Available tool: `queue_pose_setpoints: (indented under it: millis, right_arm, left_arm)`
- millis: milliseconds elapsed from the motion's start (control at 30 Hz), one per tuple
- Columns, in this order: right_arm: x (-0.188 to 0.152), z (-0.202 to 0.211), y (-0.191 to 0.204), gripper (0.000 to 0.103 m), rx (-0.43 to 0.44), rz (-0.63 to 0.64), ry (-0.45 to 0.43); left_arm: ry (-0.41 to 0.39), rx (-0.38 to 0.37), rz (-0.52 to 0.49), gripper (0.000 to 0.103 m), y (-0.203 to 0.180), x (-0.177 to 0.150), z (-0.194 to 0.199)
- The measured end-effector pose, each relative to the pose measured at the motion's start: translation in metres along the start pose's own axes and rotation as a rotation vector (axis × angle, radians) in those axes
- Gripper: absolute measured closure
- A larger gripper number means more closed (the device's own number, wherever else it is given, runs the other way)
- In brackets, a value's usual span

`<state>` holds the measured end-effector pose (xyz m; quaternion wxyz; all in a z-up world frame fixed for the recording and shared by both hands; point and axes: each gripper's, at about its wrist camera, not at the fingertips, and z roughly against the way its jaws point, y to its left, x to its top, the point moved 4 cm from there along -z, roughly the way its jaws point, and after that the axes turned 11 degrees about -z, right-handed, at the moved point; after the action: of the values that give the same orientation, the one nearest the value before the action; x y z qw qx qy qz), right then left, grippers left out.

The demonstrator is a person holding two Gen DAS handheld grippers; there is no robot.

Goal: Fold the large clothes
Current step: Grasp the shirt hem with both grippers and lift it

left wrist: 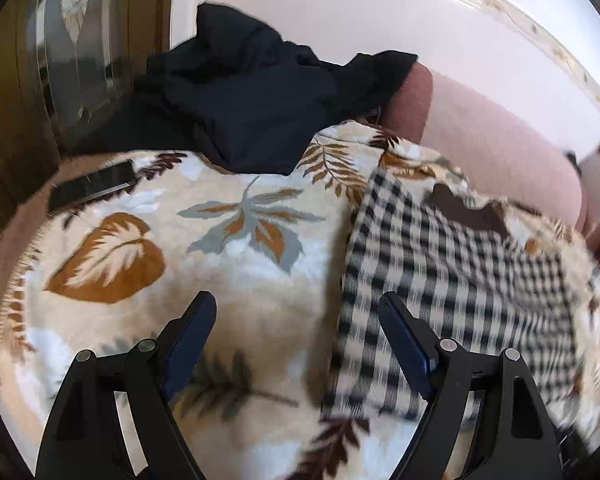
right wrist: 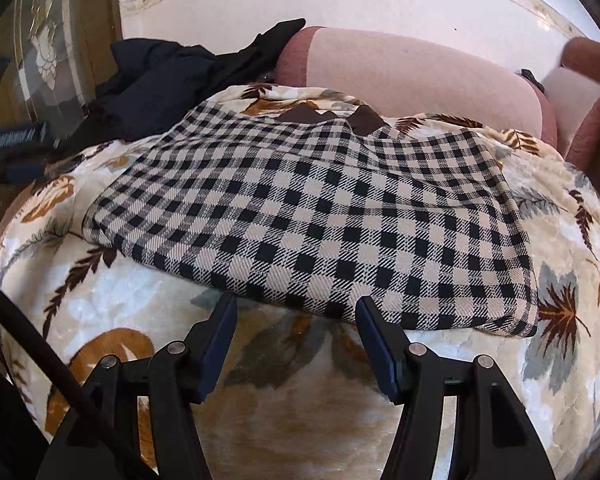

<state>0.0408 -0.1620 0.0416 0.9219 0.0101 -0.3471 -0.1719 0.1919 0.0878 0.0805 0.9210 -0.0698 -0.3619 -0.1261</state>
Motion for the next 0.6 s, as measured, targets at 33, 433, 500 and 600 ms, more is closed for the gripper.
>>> queue_pose_setpoints:
  millis: [33, 433, 500, 600]
  right_arm:
    - [-0.001, 0.0, 0.003, 0.037, 0.001, 0.012, -0.002]
    - [-0.016, -0.01, 0.086, 0.037, 0.003, 0.306, -0.02]
    - [-0.016, -0.014, 0.097, 0.037, -0.002, 0.331, -0.02]
    - [-0.015, -0.023, 0.116, 0.037, -0.005, 0.375, -0.021]
  left_arm:
    - [0.01, -0.03, 0.026, 0.021, 0.004, 0.004, -0.007]
    - [0.08, -0.143, 0.043, 0.021, -0.001, 0.038, -0.074]
    - [0.094, -0.16, 0.024, 0.021, -0.006, 0.041, -0.082]
    - [0.115, -0.215, 0.019, 0.021, -0.012, 0.044, -0.093]
